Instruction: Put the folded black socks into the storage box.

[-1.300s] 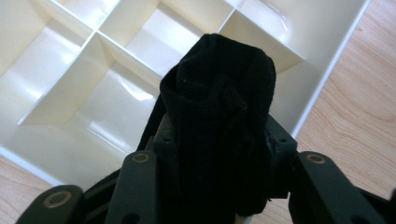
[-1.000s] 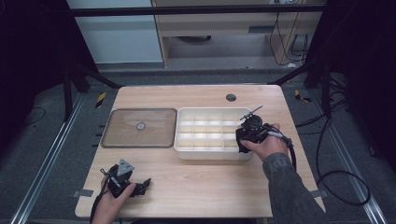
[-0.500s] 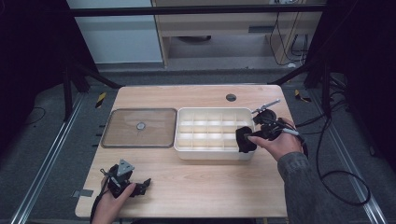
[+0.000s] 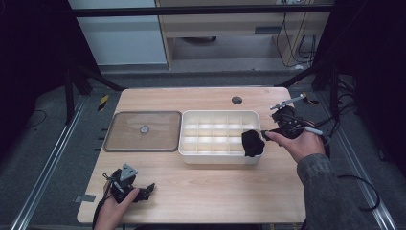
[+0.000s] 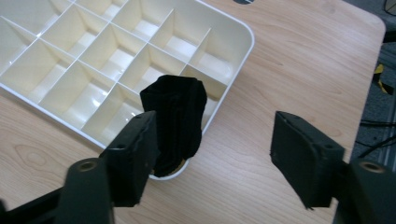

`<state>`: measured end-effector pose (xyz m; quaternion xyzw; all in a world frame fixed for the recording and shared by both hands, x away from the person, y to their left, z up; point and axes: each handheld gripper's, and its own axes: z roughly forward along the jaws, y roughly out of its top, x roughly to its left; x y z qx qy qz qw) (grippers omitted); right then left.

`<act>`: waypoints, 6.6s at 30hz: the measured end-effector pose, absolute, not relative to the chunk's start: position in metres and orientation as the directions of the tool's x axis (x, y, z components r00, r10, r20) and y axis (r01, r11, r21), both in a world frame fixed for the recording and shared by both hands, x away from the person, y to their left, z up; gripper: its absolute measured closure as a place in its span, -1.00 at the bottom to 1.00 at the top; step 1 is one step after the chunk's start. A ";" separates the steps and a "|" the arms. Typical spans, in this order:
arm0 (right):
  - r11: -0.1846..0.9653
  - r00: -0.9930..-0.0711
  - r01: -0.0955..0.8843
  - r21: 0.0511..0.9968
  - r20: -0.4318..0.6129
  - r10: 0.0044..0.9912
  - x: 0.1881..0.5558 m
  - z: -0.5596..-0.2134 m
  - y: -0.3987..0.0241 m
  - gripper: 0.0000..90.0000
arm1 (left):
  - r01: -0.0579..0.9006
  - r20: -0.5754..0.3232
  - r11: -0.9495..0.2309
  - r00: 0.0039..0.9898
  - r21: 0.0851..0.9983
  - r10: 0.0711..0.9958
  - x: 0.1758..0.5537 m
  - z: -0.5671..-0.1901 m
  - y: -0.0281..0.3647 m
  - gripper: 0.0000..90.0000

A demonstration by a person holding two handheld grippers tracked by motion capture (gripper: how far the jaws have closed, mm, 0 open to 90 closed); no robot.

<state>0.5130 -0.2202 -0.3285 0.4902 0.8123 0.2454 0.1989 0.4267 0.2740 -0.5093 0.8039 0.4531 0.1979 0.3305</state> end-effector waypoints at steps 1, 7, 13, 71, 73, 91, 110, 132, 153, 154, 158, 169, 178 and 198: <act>0.397 -0.441 0.700 0.594 -0.077 0.894 0.513 -0.326 -0.221 -0.04 | 0.598 0.019 -0.371 0.511 0.711 0.859 0.427 -0.509 0.274 -1.00; 0.386 -0.452 0.700 0.601 -0.046 0.891 0.514 -0.315 -0.226 0.54 | 0.599 0.019 -0.371 0.510 0.710 0.860 0.427 -0.509 0.274 -1.00; 0.377 -0.454 0.699 0.608 -0.032 0.891 0.517 -0.308 -0.222 0.94 | 0.599 0.019 -0.371 0.510 0.710 0.860 0.427 -0.509 0.274 -1.00; 0.428 -0.498 0.745 0.511 0.001 0.867 0.549 -0.373 -0.170 1.00 | 0.597 0.019 -0.371 0.510 0.711 0.860 0.427 -0.509 0.274 -1.00; 0.432 -0.497 0.748 0.503 -0.007 0.868 0.552 -0.376 -0.172 1.00 | 0.597 0.020 -0.370 0.510 0.712 0.860 0.427 -0.509 0.273 -1.00; 0.429 -0.478 0.779 0.457 -0.011 0.878 0.557 -0.408 -0.180 1.00 | 0.595 0.016 -0.372 0.516 0.712 0.856 0.426 -0.510 0.272 -1.00; 0.427 -0.487 0.793 0.435 0.030 0.873 0.544 -0.427 -0.181 1.00 | 0.593 0.020 -0.383 0.525 0.709 0.851 0.426 -0.509 0.270 -1.00; 0.423 -0.479 0.816 0.394 0.052 0.876 0.546 -0.436 -0.181 1.00 | 0.587 0.019 -0.388 0.535 0.710 0.845 0.425 -0.509 0.268 -1.00; 0.420 -0.470 0.822 0.385 0.041 0.882 0.545 -0.437 -0.179 1.00 | 0.585 0.019 -0.390 0.539 0.711 0.842 0.425 -0.510 0.266 -1.00; 0.422 -0.471 0.822 0.382 0.040 0.881 0.545 -0.437 -0.178 1.00 | 0.585 0.019 -0.390 0.539 0.711 0.842 0.425 -0.510 0.266 -1.00; 0.421 -0.467 0.827 0.372 0.038 0.883 0.546 -0.439 -0.177 1.00 | 0.584 0.020 -0.395 0.543 0.709 0.839 0.425 -0.509 0.266 -1.00; 0.420 -0.460 0.833 0.360 0.032 0.887 0.546 -0.441 -0.175 1.00 | 0.580 0.018 -0.398 0.550 0.711 0.835 0.424 -0.510 0.264 -1.00; 0.420 -0.459 0.837 0.352 0.031 0.888 0.546 -0.442 -0.174 1.00 | 0.579 0.020 -0.402 0.553 0.709 0.833 0.424 -0.510 0.264 -1.00; 0.433 -0.470 0.838 0.332 0.037 0.882 0.546 -0.438 -0.174 1.00 | 0.577 0.016 -0.400 0.556 0.712 0.831 0.424 -0.510 0.263 -1.00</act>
